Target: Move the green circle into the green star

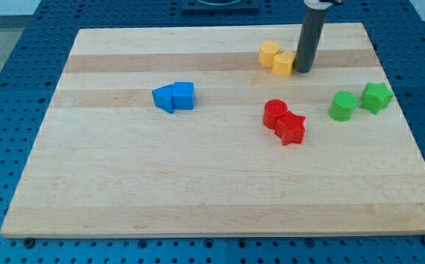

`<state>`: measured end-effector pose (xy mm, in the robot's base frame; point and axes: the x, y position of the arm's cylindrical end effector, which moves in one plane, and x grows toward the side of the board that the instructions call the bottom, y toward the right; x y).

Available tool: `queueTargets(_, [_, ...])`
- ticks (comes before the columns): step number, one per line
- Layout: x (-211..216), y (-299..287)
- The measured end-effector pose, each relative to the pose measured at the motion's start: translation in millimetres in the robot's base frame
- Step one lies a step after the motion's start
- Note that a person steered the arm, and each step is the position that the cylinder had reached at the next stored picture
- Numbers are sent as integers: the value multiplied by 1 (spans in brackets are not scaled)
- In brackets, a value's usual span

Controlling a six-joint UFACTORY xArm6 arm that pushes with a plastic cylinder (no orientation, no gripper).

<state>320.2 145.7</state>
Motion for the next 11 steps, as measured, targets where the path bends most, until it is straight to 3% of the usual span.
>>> queueTargets(1, [-2,2])
queueTargets(3, [47,25])
queueTargets(11, [116,24])
